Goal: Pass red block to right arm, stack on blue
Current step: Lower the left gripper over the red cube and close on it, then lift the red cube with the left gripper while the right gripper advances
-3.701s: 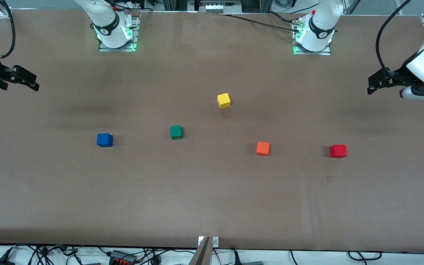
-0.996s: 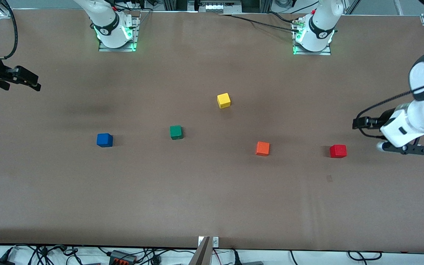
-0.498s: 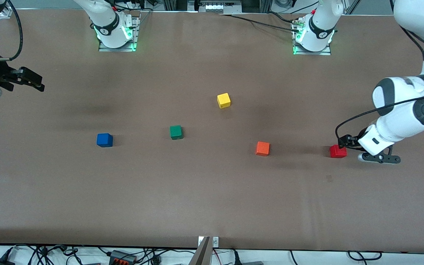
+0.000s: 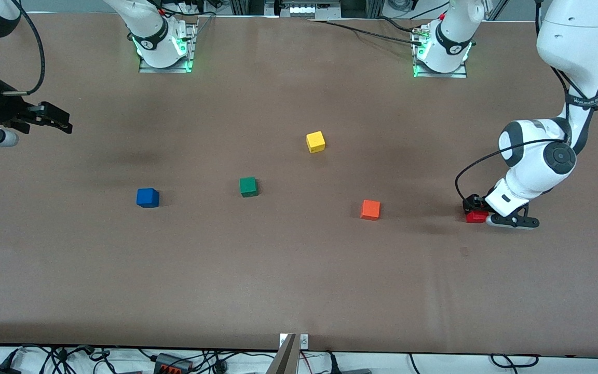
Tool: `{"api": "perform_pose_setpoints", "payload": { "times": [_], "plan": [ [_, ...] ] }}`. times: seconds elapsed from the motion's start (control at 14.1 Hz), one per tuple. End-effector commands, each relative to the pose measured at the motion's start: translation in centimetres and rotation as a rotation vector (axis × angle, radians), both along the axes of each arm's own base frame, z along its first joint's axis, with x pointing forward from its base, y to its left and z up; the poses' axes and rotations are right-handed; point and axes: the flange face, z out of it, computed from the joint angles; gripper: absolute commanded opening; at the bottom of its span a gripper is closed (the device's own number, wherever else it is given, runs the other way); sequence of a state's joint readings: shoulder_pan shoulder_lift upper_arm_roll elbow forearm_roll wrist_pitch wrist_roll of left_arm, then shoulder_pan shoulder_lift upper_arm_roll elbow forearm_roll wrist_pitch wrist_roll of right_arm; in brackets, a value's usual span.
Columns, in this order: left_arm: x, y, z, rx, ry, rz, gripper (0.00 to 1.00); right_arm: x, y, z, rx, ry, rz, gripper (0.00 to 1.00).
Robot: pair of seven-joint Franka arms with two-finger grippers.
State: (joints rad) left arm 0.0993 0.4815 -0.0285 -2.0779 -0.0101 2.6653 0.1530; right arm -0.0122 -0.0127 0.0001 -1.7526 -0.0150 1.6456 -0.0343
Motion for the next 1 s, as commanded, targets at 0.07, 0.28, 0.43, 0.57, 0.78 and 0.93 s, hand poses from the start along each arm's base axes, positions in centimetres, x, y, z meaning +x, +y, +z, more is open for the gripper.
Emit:
{"api": "perform_pose_setpoints", "payload": {
  "times": [0.07,0.28,0.43,0.57,0.78,0.93],
  "plan": [
    [-0.2,0.4,-1.4,0.005,-0.028,-0.017,1.00,0.7,3.5,-1.3,0.039,0.029,0.046,1.00],
    [-0.3,0.2,-2.2,0.005,-0.031,-0.027,0.75,1.4,6.5,-3.2,0.125,0.059,0.062,1.00],
    [-0.3,0.3,-2.4,0.004,-0.028,-0.024,0.40,1.4,8.9,-3.8,0.171,0.062,0.082,1.00],
    [-0.3,0.1,-2.0,0.001,-0.031,-0.026,0.23,1.3,10.9,-4.1,0.210,0.070,0.098,1.00],
    [0.4,-0.2,0.8,0.009,-0.052,-0.086,0.12,2.2,13.0,-5.2,0.332,0.061,0.072,1.00],
    [1.4,-0.8,4.3,0.009,-0.025,-0.158,0.12,2.7,14.5,-6.6,0.457,0.097,0.033,1.00]
  ]
}}
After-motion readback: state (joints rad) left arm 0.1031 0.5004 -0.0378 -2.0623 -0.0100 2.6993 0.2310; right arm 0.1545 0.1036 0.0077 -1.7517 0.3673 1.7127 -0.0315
